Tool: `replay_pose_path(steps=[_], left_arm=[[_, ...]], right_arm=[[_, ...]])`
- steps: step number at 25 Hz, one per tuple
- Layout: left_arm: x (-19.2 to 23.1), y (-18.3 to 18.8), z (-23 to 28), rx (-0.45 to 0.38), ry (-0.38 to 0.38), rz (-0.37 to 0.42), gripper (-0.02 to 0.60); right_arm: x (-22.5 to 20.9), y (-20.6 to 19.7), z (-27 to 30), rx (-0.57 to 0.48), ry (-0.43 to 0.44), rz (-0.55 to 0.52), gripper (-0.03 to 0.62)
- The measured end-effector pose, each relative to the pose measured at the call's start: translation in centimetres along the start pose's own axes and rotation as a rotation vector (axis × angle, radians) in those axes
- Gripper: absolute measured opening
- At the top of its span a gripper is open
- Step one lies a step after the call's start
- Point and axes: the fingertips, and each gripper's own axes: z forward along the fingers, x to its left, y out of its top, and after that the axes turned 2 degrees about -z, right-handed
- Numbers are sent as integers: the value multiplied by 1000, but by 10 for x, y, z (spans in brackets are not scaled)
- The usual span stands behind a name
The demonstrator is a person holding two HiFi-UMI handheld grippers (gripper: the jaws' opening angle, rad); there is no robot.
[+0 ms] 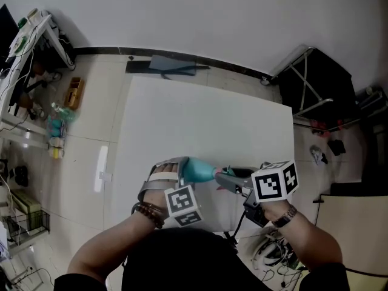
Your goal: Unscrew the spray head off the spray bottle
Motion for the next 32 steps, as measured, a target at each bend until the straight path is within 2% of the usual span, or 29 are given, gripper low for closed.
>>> replay_pose_path(steps=[5, 10, 16, 19, 21, 24, 28, 32], left_arm=[[-4, 0, -1, -11, -11, -9, 383], [-13, 3, -2, -20, -46, -4, 383], [-21, 4, -5, -25, -85, 9, 383], [-20, 3, -7, -22, -67, 44, 383], [-17, 2, -8, -24, -41, 65, 382], [-12, 3, -10, -31, -2, 75, 382], [-6, 2, -12, -17, 75, 133, 382], [-2, 3, -12, -2, 159, 212, 382]], right_arm=[[5, -4, 0, 59, -94, -225, 120], [10, -13, -1, 212, -205, -601, 118], [22, -24, -1, 353, -242, -968, 118], [23, -30, 1, 403, -246, -1079, 118], [22, -31, 1, 408, -229, -1048, 118], [19, -26, -1, 357, -181, -845, 118], [10, -25, -3, 279, -106, -455, 118], [1, -31, -2, 202, 23, -7, 118]])
